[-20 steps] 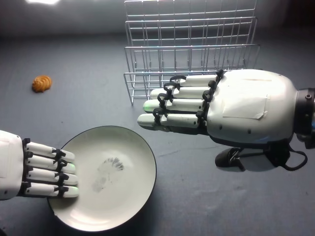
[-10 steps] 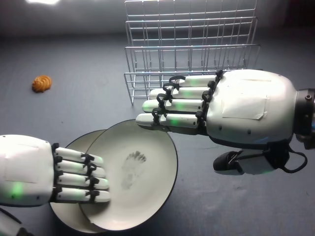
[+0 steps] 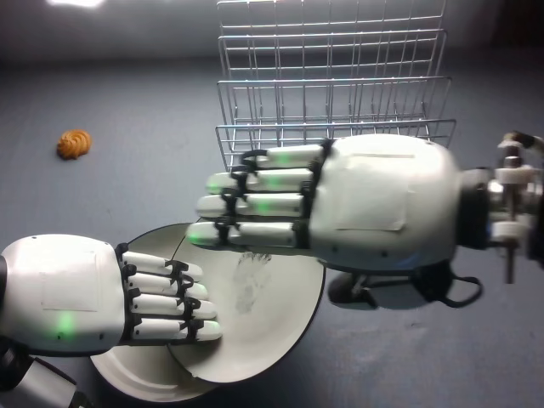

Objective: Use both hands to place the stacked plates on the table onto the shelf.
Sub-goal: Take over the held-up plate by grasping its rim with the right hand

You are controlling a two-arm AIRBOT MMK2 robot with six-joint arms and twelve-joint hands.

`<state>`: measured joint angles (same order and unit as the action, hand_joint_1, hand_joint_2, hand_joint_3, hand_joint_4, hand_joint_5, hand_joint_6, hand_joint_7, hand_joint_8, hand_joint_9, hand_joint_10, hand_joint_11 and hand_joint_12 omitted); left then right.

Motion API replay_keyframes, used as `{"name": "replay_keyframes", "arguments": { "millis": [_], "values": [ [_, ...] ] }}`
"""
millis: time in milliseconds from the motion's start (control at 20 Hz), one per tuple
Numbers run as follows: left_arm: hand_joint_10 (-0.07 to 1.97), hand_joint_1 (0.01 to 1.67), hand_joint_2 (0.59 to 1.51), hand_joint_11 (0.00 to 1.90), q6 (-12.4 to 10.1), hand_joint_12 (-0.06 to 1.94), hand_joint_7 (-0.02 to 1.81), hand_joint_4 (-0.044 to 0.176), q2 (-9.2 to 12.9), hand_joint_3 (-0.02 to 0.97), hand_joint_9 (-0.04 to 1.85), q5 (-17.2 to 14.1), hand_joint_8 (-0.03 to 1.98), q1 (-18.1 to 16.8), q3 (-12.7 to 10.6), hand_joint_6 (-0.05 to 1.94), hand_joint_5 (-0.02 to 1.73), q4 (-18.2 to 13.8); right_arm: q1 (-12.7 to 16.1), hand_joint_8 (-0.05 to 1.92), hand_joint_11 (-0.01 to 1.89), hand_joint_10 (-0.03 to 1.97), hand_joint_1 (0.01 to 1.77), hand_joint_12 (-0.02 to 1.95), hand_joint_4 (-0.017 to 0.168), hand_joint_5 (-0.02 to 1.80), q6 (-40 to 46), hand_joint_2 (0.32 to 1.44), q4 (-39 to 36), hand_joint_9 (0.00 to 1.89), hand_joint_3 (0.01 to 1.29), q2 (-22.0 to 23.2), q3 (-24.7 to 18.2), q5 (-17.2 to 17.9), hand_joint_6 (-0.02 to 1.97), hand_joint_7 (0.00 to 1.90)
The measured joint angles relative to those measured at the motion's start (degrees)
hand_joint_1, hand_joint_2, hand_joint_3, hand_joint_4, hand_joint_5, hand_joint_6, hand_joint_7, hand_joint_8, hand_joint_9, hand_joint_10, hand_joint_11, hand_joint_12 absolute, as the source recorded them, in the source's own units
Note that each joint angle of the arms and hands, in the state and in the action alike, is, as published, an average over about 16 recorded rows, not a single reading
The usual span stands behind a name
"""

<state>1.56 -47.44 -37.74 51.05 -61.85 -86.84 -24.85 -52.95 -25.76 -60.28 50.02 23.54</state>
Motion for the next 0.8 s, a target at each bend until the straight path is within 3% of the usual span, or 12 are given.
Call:
{"name": "replay_keyframes", "arguments": {
  "millis": [350, 800],
  "values": [
    [0.01, 0.02, 1.185, 0.02, -0.1, 0.00, 0.00, -0.010, -0.2, 0.016, 0.02, 0.8, -0.02, -0.1, 0.3, -0.04, -0.01, 1.1, 0.5, 0.01, 0.02, 0.01, 1.19, 0.68, 0.005, 0.06, -4.3, 1.03, 0.1, 0.04, 0.02, -5.3, 3.5, -3.0, 0.02, 0.03],
    [0.01, 0.02, 1.186, 0.02, -0.1, 0.00, 0.00, -0.009, -0.2, 0.016, 0.02, 0.8, -0.02, -0.1, 0.1, -0.04, -0.01, 1.4, 0.5, 0.01, 0.06, 0.05, 1.15, 1.05, 0.005, 0.24, -7.5, 1.03, 0.2, 0.26, 0.02, -10.9, 7.9, -5.9, 0.02, 0.24]
  ]
}}
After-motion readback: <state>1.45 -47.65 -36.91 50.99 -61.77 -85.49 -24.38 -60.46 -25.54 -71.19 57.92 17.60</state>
